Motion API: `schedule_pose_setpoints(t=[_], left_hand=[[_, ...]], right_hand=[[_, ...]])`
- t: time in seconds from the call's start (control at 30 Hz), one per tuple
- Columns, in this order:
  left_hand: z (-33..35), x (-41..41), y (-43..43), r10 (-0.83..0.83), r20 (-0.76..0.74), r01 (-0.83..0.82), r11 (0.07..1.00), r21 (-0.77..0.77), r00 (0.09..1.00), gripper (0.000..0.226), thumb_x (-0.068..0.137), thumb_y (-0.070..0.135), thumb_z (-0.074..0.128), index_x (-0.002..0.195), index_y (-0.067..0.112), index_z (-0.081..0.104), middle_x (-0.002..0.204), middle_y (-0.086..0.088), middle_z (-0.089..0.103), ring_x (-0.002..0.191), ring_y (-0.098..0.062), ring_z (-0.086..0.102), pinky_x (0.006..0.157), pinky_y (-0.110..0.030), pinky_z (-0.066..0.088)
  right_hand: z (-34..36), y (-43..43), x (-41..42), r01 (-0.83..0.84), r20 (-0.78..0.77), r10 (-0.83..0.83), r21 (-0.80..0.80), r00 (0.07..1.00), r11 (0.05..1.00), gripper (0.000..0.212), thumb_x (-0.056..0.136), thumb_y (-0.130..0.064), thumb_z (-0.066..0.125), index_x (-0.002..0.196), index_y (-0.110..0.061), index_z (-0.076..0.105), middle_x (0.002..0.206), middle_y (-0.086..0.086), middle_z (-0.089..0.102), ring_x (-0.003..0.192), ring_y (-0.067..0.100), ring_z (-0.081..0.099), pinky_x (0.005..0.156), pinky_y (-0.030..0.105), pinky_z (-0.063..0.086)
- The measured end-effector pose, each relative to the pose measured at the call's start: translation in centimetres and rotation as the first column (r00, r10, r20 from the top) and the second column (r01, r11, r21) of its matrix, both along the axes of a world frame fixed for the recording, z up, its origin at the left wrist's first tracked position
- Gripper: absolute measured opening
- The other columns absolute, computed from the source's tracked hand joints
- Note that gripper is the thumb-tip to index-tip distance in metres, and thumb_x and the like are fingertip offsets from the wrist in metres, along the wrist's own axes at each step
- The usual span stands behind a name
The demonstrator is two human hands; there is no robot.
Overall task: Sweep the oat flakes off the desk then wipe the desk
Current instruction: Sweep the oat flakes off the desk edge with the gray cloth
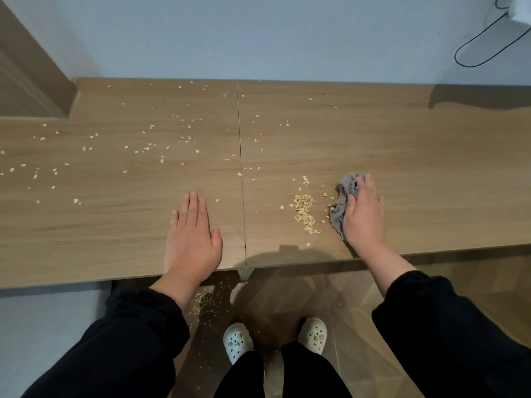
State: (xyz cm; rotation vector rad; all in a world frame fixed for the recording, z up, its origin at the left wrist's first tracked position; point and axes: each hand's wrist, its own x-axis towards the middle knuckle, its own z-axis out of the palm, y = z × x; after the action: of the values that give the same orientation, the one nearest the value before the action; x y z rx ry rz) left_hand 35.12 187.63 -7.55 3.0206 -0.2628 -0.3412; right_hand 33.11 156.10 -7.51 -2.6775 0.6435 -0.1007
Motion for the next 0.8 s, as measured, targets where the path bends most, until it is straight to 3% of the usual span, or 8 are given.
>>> schedule_pose_setpoints(t=[0.13,0.27,0.37,0.47,0.57,0.67,0.73,0.8], left_hand=[[0.4,0.1,-0.3,0.009,-0.027,-0.009,0.999,0.032,1.000,0.064,0.099,0.034,0.017,0.150,0.005,-0.010,0.159,-0.012,-0.016,0.147,-0.022,-0.015,0.121,-0.038,-0.003],[0.4,0.4,-1.1,0.087,-0.034,-0.086,0.996,0.024,0.996,0.063,0.099,0.031,0.017,0.150,0.006,-0.010,0.159,-0.011,-0.017,0.147,-0.021,-0.016,0.120,-0.039,-0.003],[0.2,0.5,-2.0,0.168,-0.037,-0.168,0.986,0.016,0.985,0.062,0.099,0.029,0.019,0.152,0.007,-0.007,0.160,-0.009,-0.014,0.147,-0.019,-0.015,0.120,-0.041,-0.003],[0.2,0.7,-3.4,0.285,-0.022,-0.285,0.958,-0.008,0.958,0.060,0.100,0.029,0.019,0.152,0.009,-0.004,0.161,-0.007,-0.011,0.148,-0.019,-0.012,0.120,-0.043,0.000],[0.0,0.7,-4.7,0.360,0.003,-0.359,0.932,0.039,0.933,0.061,0.099,0.031,0.015,0.152,0.008,-0.007,0.160,-0.009,-0.013,0.147,-0.021,-0.013,0.120,-0.045,0.002],[-0.4,0.8,-4.9,0.387,0.023,-0.387,0.921,0.039,0.922,0.063,0.098,0.031,0.016,0.152,0.009,-0.007,0.160,-0.007,-0.013,0.148,-0.020,-0.012,0.120,-0.045,0.003],[-0.5,0.8,-4.9,0.399,0.029,-0.400,0.916,0.031,0.916,0.062,0.098,0.029,0.019,0.153,0.010,-0.005,0.161,-0.005,-0.011,0.148,-0.018,-0.011,0.121,-0.044,0.002],[-0.7,0.8,-4.9,0.406,0.043,-0.407,0.913,0.029,0.913,0.062,0.098,0.028,0.020,0.153,0.011,-0.003,0.161,-0.004,-0.009,0.148,-0.017,-0.010,0.120,-0.043,0.002]], right_hand=[[-0.1,0.5,3.0,0.033,-0.004,-0.033,0.013,0.999,0.999,0.049,0.104,-0.020,0.032,0.151,-0.010,0.026,0.161,0.009,0.016,0.149,0.023,0.011,0.122,0.045,0.011],[0.3,3.3,6.0,-0.333,-0.053,0.336,0.059,0.940,0.941,0.052,0.102,-0.017,0.036,0.152,-0.017,0.024,0.162,0.004,0.011,0.150,0.018,0.007,0.122,0.038,0.006],[0.4,2.7,6.3,-0.480,-0.057,0.483,0.065,0.874,0.875,0.054,0.102,-0.013,0.037,0.153,-0.022,0.021,0.162,-0.001,0.010,0.149,0.014,0.007,0.121,0.035,0.003],[0.7,-1.2,6.1,-0.447,-0.023,0.448,0.034,0.894,0.894,0.053,0.101,-0.010,0.036,0.152,-0.020,0.024,0.160,-0.001,0.016,0.149,0.015,0.012,0.122,0.039,0.007],[0.2,-6.6,7.5,-0.248,0.026,0.248,0.013,0.968,0.969,0.048,0.101,-0.006,0.035,0.149,-0.010,0.033,0.159,0.012,0.023,0.147,0.026,0.020,0.120,0.048,0.017],[0.0,-7.8,11.0,-0.107,0.001,0.107,0.020,0.994,0.994,0.047,0.102,-0.010,0.035,0.149,-0.008,0.032,0.160,0.014,0.020,0.148,0.028,0.017,0.119,0.050,0.018],[0.1,-5.6,12.9,-0.145,-0.007,0.145,0.019,0.989,0.989,0.048,0.103,-0.019,0.034,0.150,-0.010,0.029,0.161,0.012,0.017,0.149,0.025,0.014,0.121,0.048,0.015],[0.0,-3.0,13.3,-0.291,-0.014,0.291,0.018,0.957,0.957,0.051,0.104,-0.031,0.033,0.151,-0.012,0.028,0.162,0.009,0.015,0.149,0.023,0.011,0.121,0.046,0.011]])
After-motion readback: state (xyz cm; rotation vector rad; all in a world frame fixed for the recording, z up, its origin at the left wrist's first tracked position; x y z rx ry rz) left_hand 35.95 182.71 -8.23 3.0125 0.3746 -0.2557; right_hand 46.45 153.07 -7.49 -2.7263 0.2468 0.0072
